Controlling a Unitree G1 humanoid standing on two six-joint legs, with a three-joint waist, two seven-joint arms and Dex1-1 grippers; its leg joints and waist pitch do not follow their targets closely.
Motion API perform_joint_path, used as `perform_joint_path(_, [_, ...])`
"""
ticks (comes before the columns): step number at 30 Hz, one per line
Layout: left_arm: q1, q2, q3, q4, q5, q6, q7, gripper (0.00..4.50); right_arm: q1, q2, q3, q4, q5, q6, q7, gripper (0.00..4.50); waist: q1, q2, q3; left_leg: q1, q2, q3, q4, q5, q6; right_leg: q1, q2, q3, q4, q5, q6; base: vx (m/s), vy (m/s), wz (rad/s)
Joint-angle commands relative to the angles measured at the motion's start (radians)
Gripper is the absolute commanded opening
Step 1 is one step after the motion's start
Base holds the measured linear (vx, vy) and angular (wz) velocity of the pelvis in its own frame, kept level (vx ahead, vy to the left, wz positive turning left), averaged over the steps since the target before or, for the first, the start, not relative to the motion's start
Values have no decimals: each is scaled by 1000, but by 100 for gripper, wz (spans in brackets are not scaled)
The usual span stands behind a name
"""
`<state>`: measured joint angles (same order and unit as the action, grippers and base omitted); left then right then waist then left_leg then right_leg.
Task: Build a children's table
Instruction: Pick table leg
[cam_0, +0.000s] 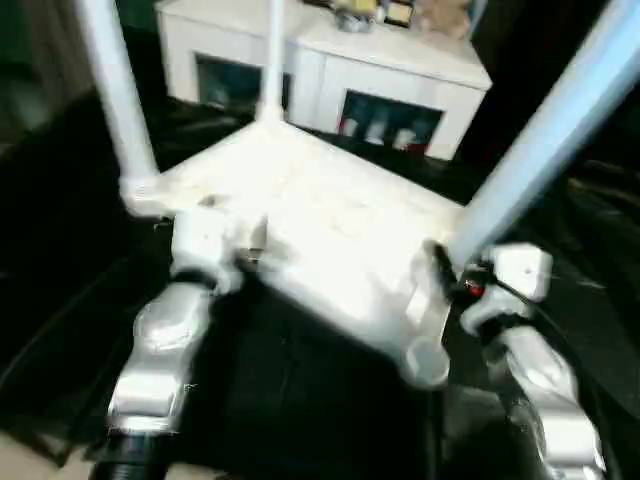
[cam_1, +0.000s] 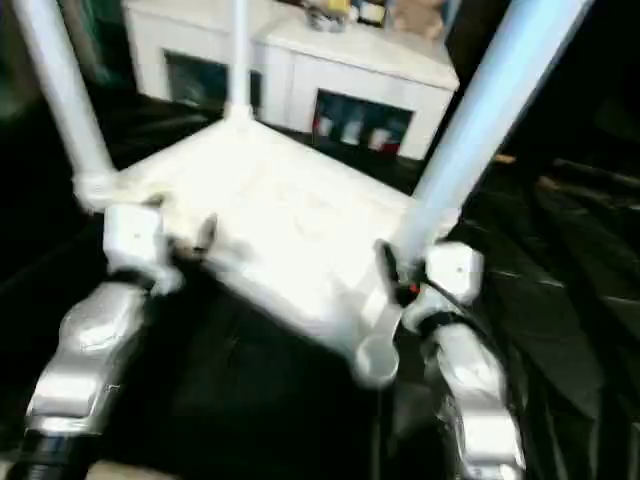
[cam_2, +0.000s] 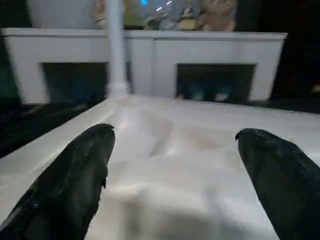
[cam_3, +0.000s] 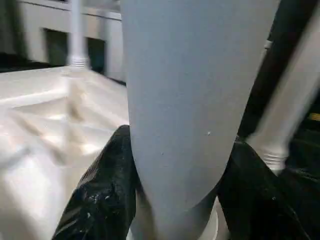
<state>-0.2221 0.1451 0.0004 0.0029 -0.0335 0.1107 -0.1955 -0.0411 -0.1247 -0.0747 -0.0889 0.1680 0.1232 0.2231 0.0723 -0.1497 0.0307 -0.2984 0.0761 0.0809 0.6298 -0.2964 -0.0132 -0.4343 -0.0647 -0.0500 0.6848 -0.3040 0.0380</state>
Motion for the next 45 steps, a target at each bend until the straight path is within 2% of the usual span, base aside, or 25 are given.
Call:
perform_joint_path(1, [-5,-16,-27,-7,-31,24,-18,450,8,-8,-41,0,11,-7,-5,186,37,-26,-32,-21,20,36,-2,34,204,100,-137,162,-178,23,5,103,-40,-9])
perform_joint_path(3, [-8,-15,-28,-3,-29,21,-17,450,9,-6,-39,0,11,-7,-5,186,41,-26,-38,-41,39,1,58,4,86,139,-205,216,-182,-53,-151,79,-63,17])
perform_joint_path(5, [-12,-16,-31,4,-32,29,-23,450,9,-3,-37,0,12,-8,-6,186,30,3,-38,-57,82,-9,-38,338,-32,131,-98,118,-95,436,-257,70,-27,8])
perform_joint_path(7, [-14,-20,-30,11,-15,18,-15,450,10,-3,-31,0,13,-10,-10,186,0,32,-41,-12,116,-4,-53,458,-36,77,-22,55,-75,438,-249,0,0,0])
perform_joint_path(8, [-15,-22,-30,11,-12,16,-14,450,11,-4,-31,-2,15,-9,-11,186,-18,49,-45,1,158,-36,-71,463,-49,67,-15,34,-60,322,-259,0,0,0])
perform_joint_path(11, [-15,-24,-32,7,-14,19,-20,450,16,-4,-34,-12,17,-5,-15,186,-32,74,-42,18,285,-84,-131,205,160,30,-30,-11,-27,38,-250,-10,-22,9])
perform_joint_path(13, [-14,-25,-36,5,-16,24,-22,450,18,-6,-37,-18,16,-1,-14,186,-34,79,-38,9,307,-65,-145,143,293,13,-35,-28,4,27,-285,-18,-131,29])
perform_joint_path(15, [-11,-25,-43,3,-15,26,-21,450,19,-7,-43,-24,16,4,-11,186,-35,61,-41,-13,275,-24,-126,107,369,29,-61,-19,-25,66,-397,-10,-200,17])
perform_joint_path(16, [-10,-26,-46,0,-16,27,-19,450,19,-8,-45,-28,16,7,-10,186,-22,31,-43,-46,159,46,-34,22,326,49,-71,3,-117,34,-520,-13,-212,12])
perform_joint_path(17, [-9,-26,-47,0,-16,27,-19,450,19,-8,-45,-28,16,7,-10,186,12,-17,-54,-72,25,106,178,-158,190,86,-88,30,-199,-181,-477,-23,-197,10])
perform_joint_path(18, [-4,-28,-56,-7,-14,30,-14,450,26,-12,-47,-38,19,13,-7,186,17,-16,-43,-114,30,92,196,-134,99,106,-87,35,-188,-230,-439,-34,-181,2])
perform_joint_path(21, [1,-32,-65,-14,-12,37,-17,450,37,-17,-48,-47,22,19,-6,186,18,26,-35,-74,51,70,116,-126,89,103,-90,26,-223,-294,-277,-47,-178,5])
perform_joint_path(22, [4,-37,-65,-18,-22,53,-28,450,44,-19,-46,-52,22,22,-7,186,7,75,-47,-43,136,29,6,28,129,104,-33,-44,-228,-260,-152,-59,-184,10])
perform_joint_path(23, [4,-37,-65,-18,-22,53,-28,450,44,-19,-46,-52,22,22,-7,186,-12,95,-65,15,427,-129,-111,179,241,48,-31,-92,-23,-180,-5,-33,-217,-2])
perform_joint_path(24, [10,-41,-63,-19,-37,60,-43,450,55,-19,-45,-56,21,23,-9,186,-15,79,-56,34,383,-87,-92,239,330,-46,-50,-39,91,-116,-19,-18,-165,10])
perform_joint_path(25, [22,-40,-66,-17,-39,65,-51,450,74,-17,-43,-65,19,22,-14,186,-22,74,-54,26,273,-18,-32,391,423,-57,-73,31,34,74,-64,-18,-165,10])
perform_joint_path(27, [23,-36,-65,-15,-40,65,-55,450,78,-15,-41,-66,19,21,-16,186,-3,25,-60,-48,115,55,44,346,302,11,-94,93,-77,181,39,-52,-80,6])
perform_joint_path(28, [31,-27,-69,-7,-36,56,-66,450,93,-7,-42,-60,25,12,-17,186,30,20,-62,-134,95,32,75,117,169,102,-212,169,-127,204,131,-108,-103,-1])
perform_joint_path(31, [18,-6,-54,-1,-50,65,-76,450,82,8,-46,-46,34,19,-22,186,54,1,-49,-135,74,-2,128,-41,38,106,-232,200,-173,-159,127,-58,-39,-1])
perform_joint_path(33, [9,14,-54,-15,-51,79,-90,450,67,12,-54,-47,53,28,-17,186,43,34,-21,-94,102,-16,36,25,8,85,-192,132,-182,-264,-80,-97,50,-5])
perform_joint_path(34, [-1,30,-46,-22,-85,95,-132,450,46,13,-62,-34,63,28,-15,186,19,64,-16,-57,122,-9,-79,-53,33,71,-85,54,-151,-288,-162,-105,90,-5])
perform_joint_path(35, [-3,51,-52,-32,-112,104,-191,450,33,10,-71,-26,74,28,-10,186,-17,76,-25,-37,133,-7,-105,-211,31,63,-23,21,-114,-239,-173,-107,118,-3])
perform_joint_path(37, [-5,86,-77,-35,-127,111,-274,450,24,2,-79,-27,87,35,-1,186,-24,101,-27,-32,149,-16,-128,-336,-42,70,-23,22,-111,-52,-179,-91,105,4])
perform_joint_path(42, [-67,227,-212,-21,-185,112,-652,450,-34,-101,-108,12,180,57,168,186,-21,56,-12,-25,128,20,-127,-476,-96,55,-63,45,-157,-331,-82,-48,47,8])
perform_joint_path(45, [-123,255,-253,19,-192,117,-751,450,-64,-148,-117,37,211,81,246,186,-20,35,-28,-47,128,28,-123,-291,-75,77,-72,50,-144,-173,-86,-17,3,2])
